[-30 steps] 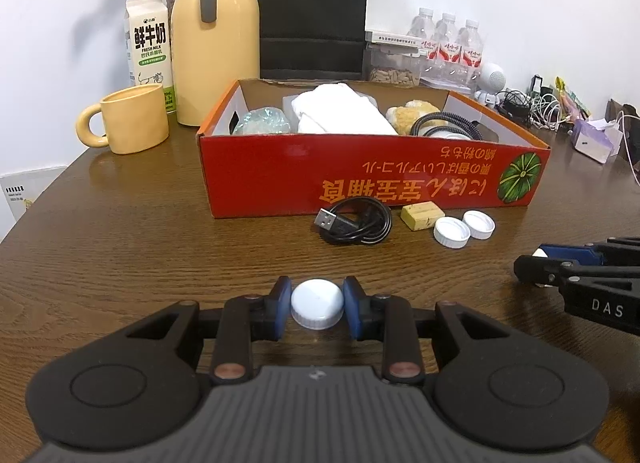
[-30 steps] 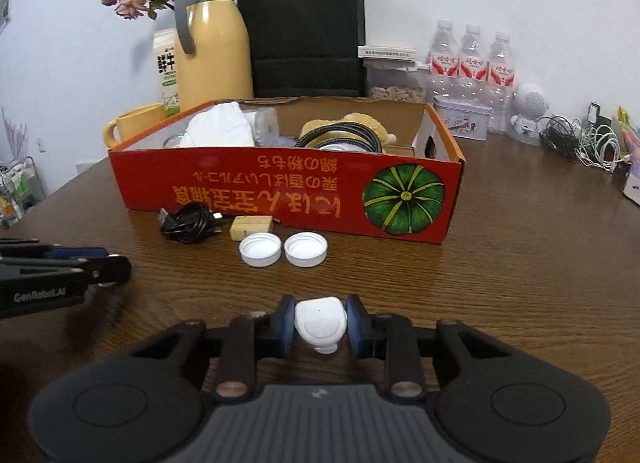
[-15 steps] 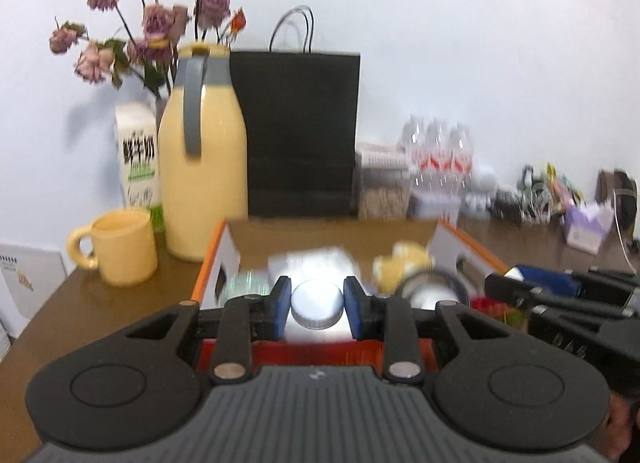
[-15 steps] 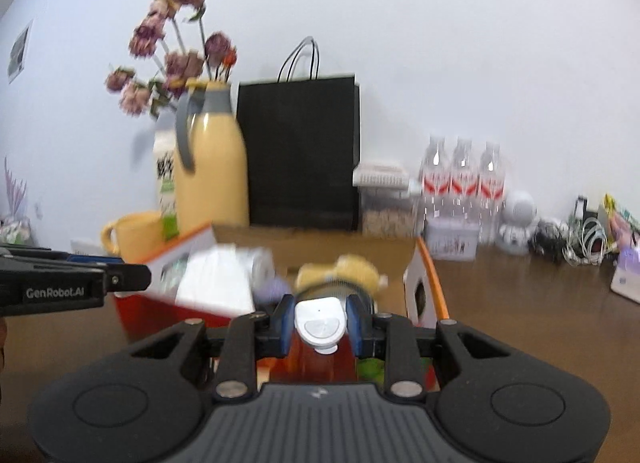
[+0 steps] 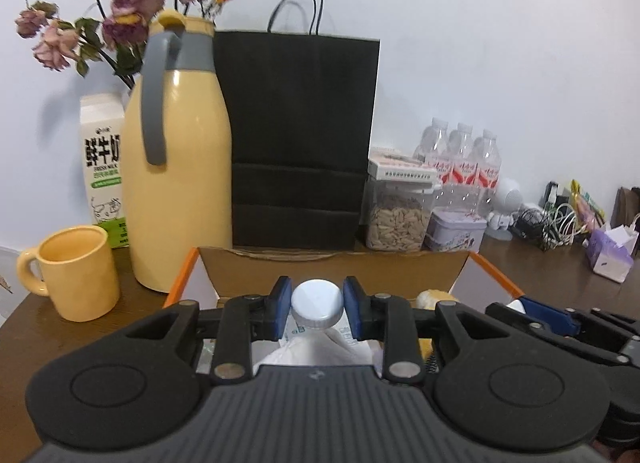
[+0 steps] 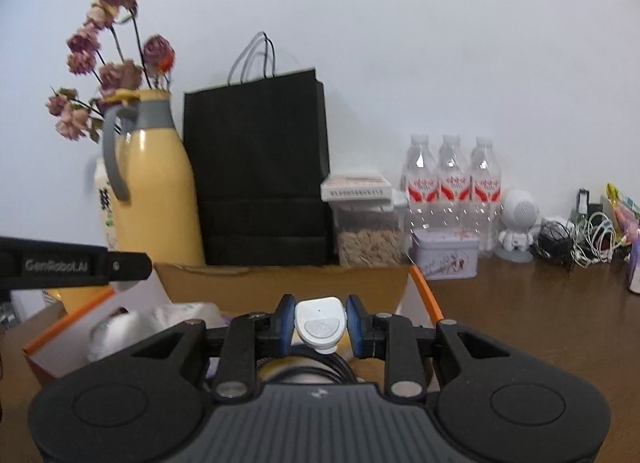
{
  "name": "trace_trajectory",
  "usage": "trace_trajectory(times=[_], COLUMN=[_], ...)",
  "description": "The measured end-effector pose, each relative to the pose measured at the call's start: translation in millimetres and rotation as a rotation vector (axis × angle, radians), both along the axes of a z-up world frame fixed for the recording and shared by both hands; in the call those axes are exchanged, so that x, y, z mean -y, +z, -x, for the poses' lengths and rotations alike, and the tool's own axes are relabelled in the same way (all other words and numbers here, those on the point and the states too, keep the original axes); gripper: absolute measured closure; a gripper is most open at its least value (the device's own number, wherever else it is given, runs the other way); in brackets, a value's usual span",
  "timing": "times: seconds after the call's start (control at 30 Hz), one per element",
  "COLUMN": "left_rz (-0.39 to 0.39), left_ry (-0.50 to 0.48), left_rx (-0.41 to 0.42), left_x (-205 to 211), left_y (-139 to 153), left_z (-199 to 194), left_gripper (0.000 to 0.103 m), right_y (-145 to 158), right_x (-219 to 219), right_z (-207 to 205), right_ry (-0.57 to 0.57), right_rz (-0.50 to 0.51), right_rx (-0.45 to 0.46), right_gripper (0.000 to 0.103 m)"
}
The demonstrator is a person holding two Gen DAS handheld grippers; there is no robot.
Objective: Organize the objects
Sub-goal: 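Carry both held caps into the cardboard box and open both tools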
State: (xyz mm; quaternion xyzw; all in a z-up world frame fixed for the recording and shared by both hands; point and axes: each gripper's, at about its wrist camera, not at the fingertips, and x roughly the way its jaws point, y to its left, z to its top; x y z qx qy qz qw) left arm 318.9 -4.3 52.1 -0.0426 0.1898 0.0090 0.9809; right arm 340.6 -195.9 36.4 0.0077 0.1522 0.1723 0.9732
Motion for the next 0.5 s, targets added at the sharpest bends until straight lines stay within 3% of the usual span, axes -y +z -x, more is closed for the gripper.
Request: trace_trajectory(times=[0.1,0.13,0.17,0.2,0.23,0.27,0.3,0.33,0.37,0.4,0.5], left_rz=[-0.006,-0.005,-0.002,0.001,0.002,0.002,0.001,0.001,0.001,0.002,-0.005], left_ry=[0.003,0.009,0.015,0.023,0.034,0.050,0.067,0.075,0.075,0.073,0.067], left_rx=[-0.015,-0.019,-0.021,-0.015,-0.002,0.018,0.043,0.054,0.052,0.049,0.045], left_x=[-0.6,-1.2,-2.0,-2.7,-3.2,-3.8,-4.3,-4.5,-4.4,-4.3,-2.7], left_y=[-7.4,-8.6,-9.6,-10.1,-10.5,-10.5,-10.0,-9.7,-8.7,-8.7,-9.5], left_z=[-4.3,-4.5,-4.4,-3.2,-1.7,0.4,2.7,4.5,4.7,4.5,4.4], left_gripper=[0.072,0.062,0.043,0.032,0.008,0.000,0.000,0.000,0.000,0.000,0.000], right_y=[-4.4,-5.7,-7.0,-7.5,-7.7,-7.4,-7.2,-6.7,-6.2,-5.2,-2.6], right_x=[-0.8,-1.1,-1.5,-2.3,-3.0,-3.2,-3.0,-2.2,-1.4,-0.5,0.6], right_z=[-1.5,-1.4,-0.5,0.4,2.6,3.9,5.4,7.2,9.3,11.9,15.5], right_ry=[0.005,0.010,0.016,0.018,0.020,0.021,0.022,0.021,0.018,0.012,0.000], right_rz=[0.010,0.013,0.016,0.018,0.021,0.022,0.021,0.016,0.009,0.005,0.002], right_rx=[-0.014,-0.021,-0.027,-0.028,-0.026,-0.024,-0.020,-0.012,-0.001,0.016,0.036], right_gripper=[0.077,0.077,0.077,0.076,0.074,0.062,0.044,0.033,0.013,0.004,0.003])
